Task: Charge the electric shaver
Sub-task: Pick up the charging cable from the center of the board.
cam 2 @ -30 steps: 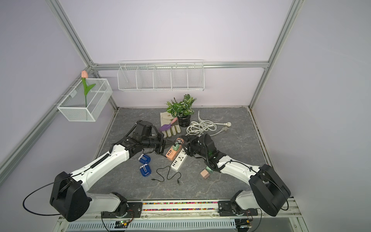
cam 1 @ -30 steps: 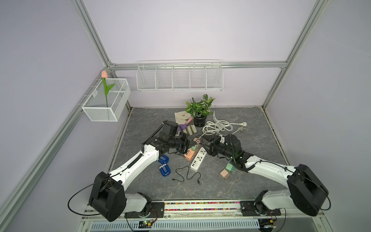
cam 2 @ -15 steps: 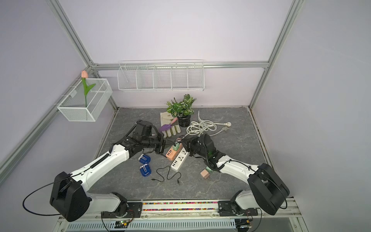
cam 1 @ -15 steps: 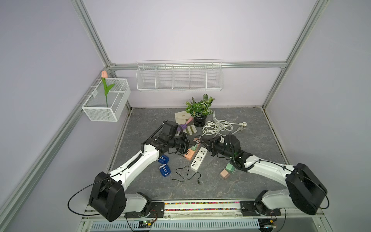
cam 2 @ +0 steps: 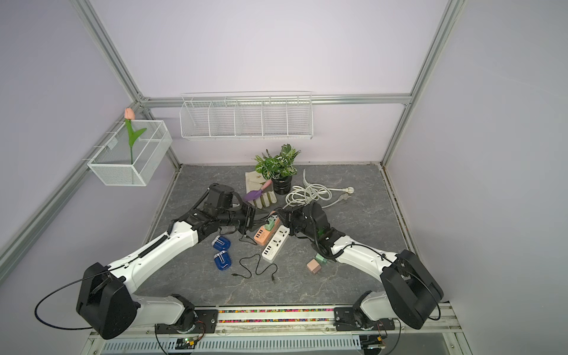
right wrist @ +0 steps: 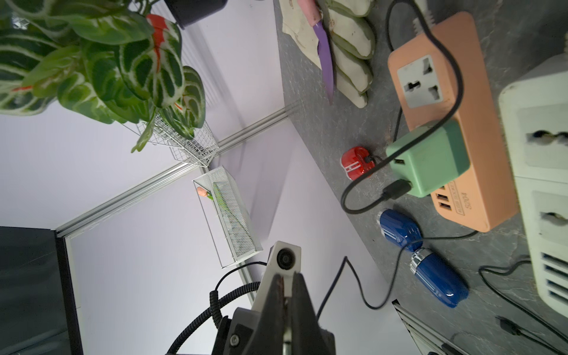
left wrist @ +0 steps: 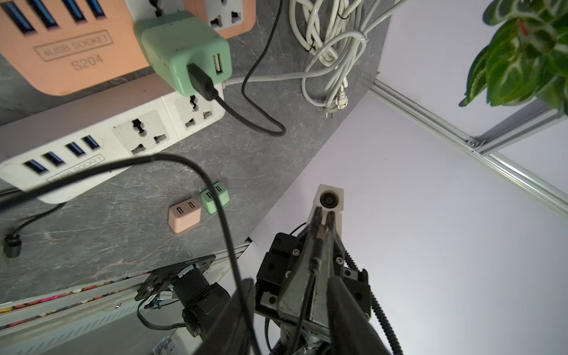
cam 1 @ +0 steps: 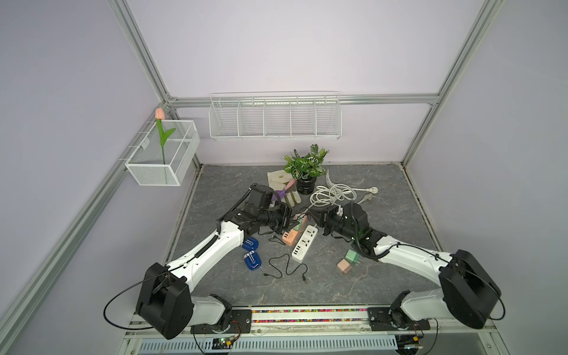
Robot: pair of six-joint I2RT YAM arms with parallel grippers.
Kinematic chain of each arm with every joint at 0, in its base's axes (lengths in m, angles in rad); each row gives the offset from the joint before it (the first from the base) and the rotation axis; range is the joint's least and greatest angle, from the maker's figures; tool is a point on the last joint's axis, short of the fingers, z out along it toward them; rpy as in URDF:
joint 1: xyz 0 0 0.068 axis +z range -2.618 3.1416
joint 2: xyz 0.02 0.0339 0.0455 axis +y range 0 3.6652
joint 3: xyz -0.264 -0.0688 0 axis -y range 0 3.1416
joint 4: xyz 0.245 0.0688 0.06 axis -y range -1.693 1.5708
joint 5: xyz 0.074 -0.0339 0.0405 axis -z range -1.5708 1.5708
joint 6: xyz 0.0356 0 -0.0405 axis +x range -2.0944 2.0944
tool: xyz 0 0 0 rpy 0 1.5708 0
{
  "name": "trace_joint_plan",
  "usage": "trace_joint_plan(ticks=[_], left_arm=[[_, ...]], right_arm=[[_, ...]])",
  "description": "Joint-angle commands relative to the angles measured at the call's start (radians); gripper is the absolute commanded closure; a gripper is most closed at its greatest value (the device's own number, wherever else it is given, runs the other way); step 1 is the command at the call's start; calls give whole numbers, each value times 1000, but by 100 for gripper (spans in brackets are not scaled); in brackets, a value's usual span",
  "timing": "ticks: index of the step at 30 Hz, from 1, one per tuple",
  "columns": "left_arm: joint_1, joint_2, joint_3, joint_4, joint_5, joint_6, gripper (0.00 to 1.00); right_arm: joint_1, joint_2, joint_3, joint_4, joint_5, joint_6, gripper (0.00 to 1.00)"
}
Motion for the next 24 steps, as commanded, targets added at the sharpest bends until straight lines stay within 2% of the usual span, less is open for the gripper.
trace_joint_plan(ticks=[1,4,9,14,17,24], left_arm=[[-19,15,12,96,-49,-44,55],[-32,30,4,179,-69,-68,56],[-37,49,-7,223,-72,-76,59],[-38,61,-28,258,-69,-90,79],[-37,63,-31,261,-69,-88,87],[-38,77,-31,261,-55,-86,88]], right_arm=[[4,5,36,-9,20,99,93],[5,22,45,7,19,114,93],[5,37,62,8,2,118,93],[5,33,55,13,8,125,93],[4,31,52,15,10,129,93],[4,38,50,27,14,138,93]])
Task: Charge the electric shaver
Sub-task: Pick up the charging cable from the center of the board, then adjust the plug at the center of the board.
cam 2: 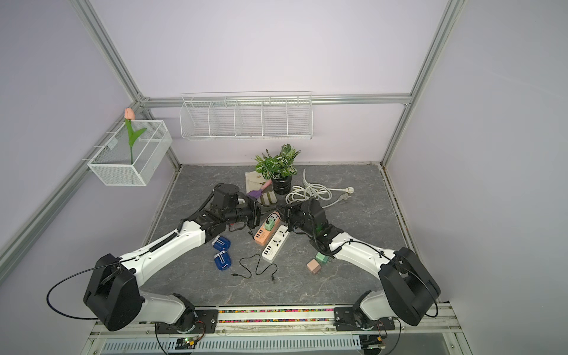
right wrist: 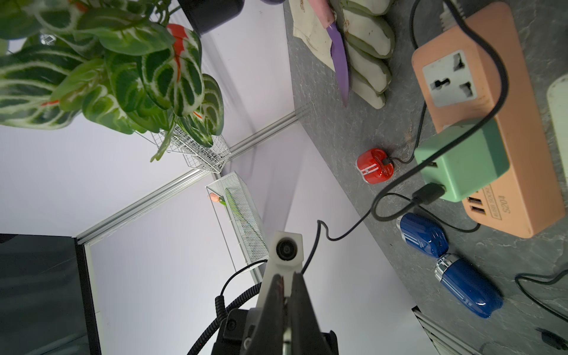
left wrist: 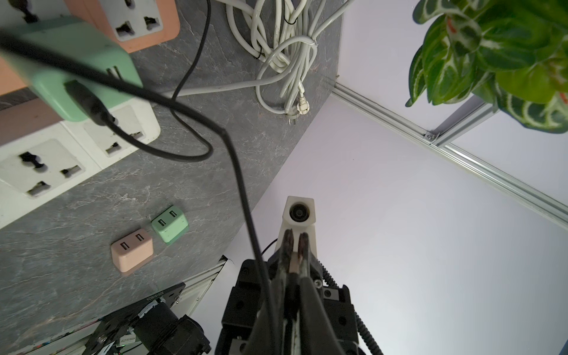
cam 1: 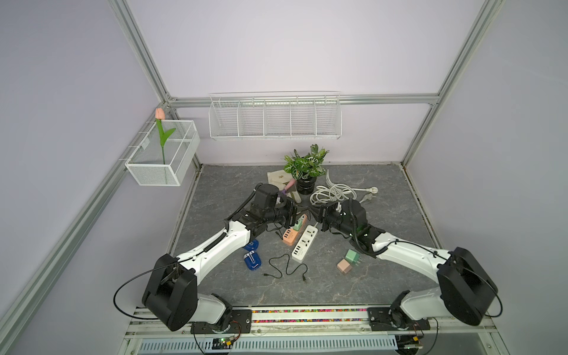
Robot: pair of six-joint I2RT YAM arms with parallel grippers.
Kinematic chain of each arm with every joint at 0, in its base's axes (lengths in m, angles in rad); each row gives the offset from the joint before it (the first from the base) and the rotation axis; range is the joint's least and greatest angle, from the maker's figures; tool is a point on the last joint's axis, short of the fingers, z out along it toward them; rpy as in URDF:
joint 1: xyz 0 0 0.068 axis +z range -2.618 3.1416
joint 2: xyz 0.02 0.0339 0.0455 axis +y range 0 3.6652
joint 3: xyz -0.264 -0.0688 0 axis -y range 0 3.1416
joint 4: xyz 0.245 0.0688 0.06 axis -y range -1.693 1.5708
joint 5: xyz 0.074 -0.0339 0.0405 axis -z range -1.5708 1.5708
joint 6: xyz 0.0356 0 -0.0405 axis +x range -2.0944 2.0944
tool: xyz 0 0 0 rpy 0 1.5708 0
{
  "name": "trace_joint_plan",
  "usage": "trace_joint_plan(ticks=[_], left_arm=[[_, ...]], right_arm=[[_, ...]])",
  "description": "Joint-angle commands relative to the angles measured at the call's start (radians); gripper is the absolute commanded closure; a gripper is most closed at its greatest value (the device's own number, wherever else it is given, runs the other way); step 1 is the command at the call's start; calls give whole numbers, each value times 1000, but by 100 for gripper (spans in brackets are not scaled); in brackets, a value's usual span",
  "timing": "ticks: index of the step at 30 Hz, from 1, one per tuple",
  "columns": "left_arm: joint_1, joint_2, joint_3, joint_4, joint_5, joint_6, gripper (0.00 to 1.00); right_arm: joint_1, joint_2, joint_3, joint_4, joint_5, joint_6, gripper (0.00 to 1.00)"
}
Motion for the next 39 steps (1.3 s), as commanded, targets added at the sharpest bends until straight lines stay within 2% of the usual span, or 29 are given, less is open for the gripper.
trace_joint_plan(ticks=[1,9,19,23,25,27,29,32,36,39], left_arm=[[-3,15,-9,26,12,-34,88],[-4,24,-11,32,16,-32,85],[-3,22,-18,24,20,-27,100],[-1,10,-22,25,13,-24,100],[3,2,-23,15,12,-15,100],[11,-9,-23,-6,11,-2,100],[19,-19,-24,-19,12,7,100],[23,-32,-37,-27,12,8,100],[26,-42,-52,-28,17,8,100],[27,-45,-55,-29,18,7,100]], right_arm=[[5,15,13,32,-2,101,93],[5,22,18,42,-13,112,93],[4,17,12,37,-13,111,92],[-5,-51,1,-122,-15,87,53],[-15,-133,-7,-320,3,58,41],[-36,-230,2,-660,26,32,30],[-57,-308,-14,-901,55,29,28],[-102,-397,-87,-1067,55,34,26],[-164,-482,-203,-1074,59,82,26],[-219,-488,-240,-1062,54,77,25]])
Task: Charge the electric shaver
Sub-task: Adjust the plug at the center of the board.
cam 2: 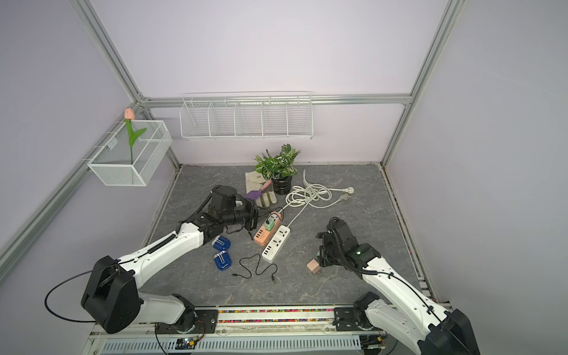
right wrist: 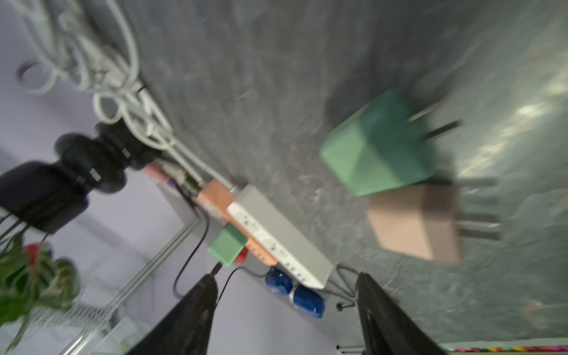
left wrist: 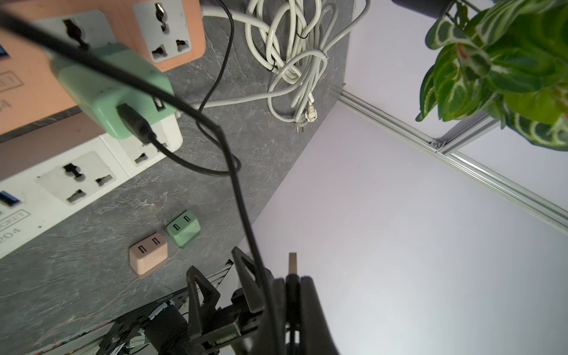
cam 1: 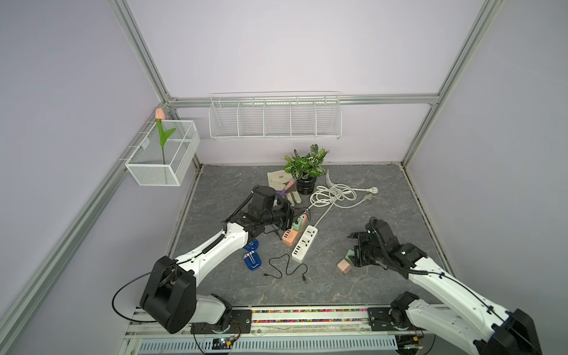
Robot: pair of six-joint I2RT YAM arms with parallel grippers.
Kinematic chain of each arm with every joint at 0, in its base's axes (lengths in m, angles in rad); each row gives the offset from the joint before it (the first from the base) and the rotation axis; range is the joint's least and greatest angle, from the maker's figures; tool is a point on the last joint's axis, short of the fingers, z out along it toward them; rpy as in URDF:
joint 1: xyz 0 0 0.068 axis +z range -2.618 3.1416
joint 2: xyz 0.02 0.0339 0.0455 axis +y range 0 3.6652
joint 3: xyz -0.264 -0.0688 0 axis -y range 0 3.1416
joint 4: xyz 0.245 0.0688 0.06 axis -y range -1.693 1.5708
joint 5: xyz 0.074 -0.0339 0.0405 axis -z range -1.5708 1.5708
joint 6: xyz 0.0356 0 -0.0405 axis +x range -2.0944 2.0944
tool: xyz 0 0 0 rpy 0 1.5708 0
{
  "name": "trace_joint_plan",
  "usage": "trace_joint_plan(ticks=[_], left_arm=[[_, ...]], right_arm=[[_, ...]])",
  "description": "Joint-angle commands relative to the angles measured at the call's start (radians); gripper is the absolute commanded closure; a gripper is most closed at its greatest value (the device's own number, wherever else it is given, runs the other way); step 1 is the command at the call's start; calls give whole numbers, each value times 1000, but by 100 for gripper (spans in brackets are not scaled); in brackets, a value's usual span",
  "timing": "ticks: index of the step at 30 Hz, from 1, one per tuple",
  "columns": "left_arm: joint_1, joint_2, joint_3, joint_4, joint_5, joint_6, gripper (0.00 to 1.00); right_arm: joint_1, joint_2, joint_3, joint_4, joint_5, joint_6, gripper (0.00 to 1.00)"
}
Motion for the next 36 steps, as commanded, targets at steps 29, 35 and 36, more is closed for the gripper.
trace_joint_plan(ticks=[29,35,36], left_arm=[[4,-20,-20,-19,17,-11,100],[3,-14,-19,-10,20,-14,100],[4,-14,-19,-11,22,-14,100]], right_arm=[[-163,430,139,-94,-154,42,31],[-212,465,127,-51,-149,28,32],[-223,464,127,-45,-146,21,31]])
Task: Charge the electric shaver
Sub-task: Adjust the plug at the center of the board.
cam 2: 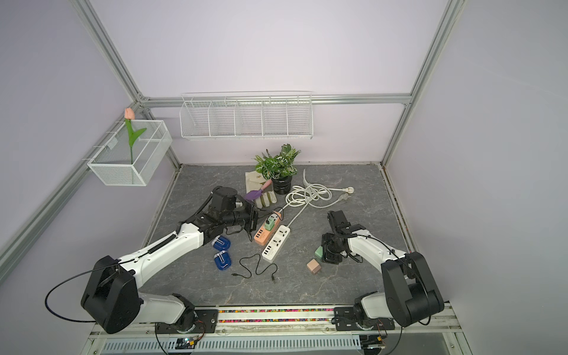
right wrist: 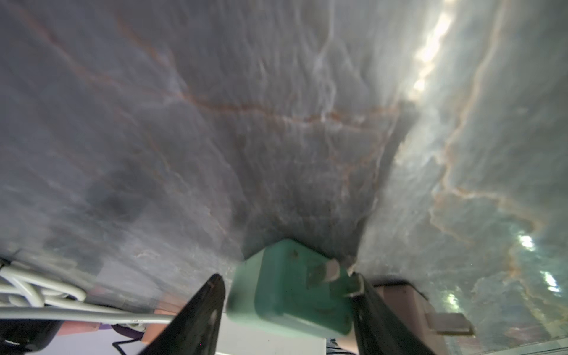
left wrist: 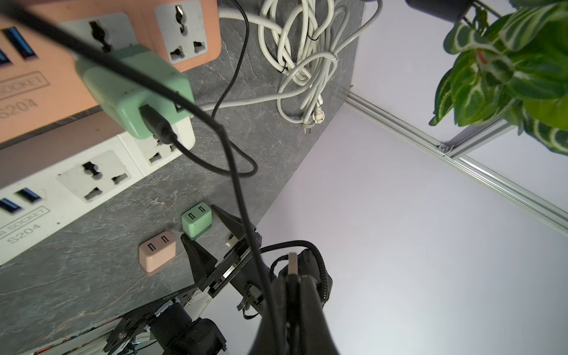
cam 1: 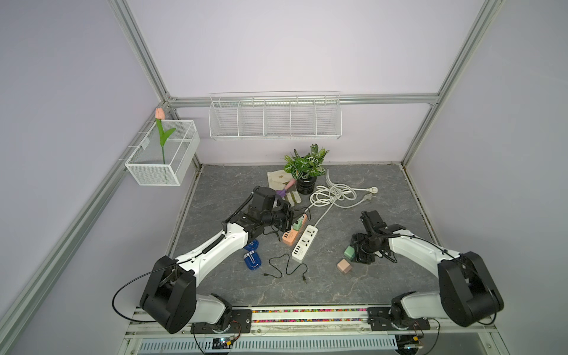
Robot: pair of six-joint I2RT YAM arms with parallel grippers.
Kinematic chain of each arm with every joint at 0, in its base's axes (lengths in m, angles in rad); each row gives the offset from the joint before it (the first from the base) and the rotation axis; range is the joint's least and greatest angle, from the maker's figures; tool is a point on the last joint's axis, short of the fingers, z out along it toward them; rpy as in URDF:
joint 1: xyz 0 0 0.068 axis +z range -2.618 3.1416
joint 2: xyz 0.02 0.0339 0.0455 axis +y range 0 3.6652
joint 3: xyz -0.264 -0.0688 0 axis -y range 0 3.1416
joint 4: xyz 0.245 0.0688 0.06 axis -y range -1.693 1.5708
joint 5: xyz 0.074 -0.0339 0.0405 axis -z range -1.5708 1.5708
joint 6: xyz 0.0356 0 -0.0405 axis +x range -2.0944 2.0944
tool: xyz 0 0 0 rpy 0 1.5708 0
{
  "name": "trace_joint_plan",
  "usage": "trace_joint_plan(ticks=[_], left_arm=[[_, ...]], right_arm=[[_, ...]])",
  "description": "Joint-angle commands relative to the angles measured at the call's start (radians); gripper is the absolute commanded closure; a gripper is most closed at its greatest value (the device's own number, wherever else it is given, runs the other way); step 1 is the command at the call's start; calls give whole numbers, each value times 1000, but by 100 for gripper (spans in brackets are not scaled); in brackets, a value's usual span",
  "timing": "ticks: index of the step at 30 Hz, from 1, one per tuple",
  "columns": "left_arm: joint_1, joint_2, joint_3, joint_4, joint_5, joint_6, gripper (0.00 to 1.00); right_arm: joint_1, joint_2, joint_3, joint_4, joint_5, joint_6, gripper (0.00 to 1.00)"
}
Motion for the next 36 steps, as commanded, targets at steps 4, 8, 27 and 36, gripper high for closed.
trace_joint_plan(ticks=[4,8,27,36], left_arm=[[5,-11,-12,6,22,-15,100],[10,-5,-12,9,31,-14,100],[37,21,-2,6,65,-3,100],[37,18,-1,0,59,-1,100]], right_arm=[[-82,22,2,32,3,-30,26],[-121,84,39,52,-45,-85,26],[-81,160,195,-141,-119,-407,12],[-94,268,233,-146,-162,-516,27]])
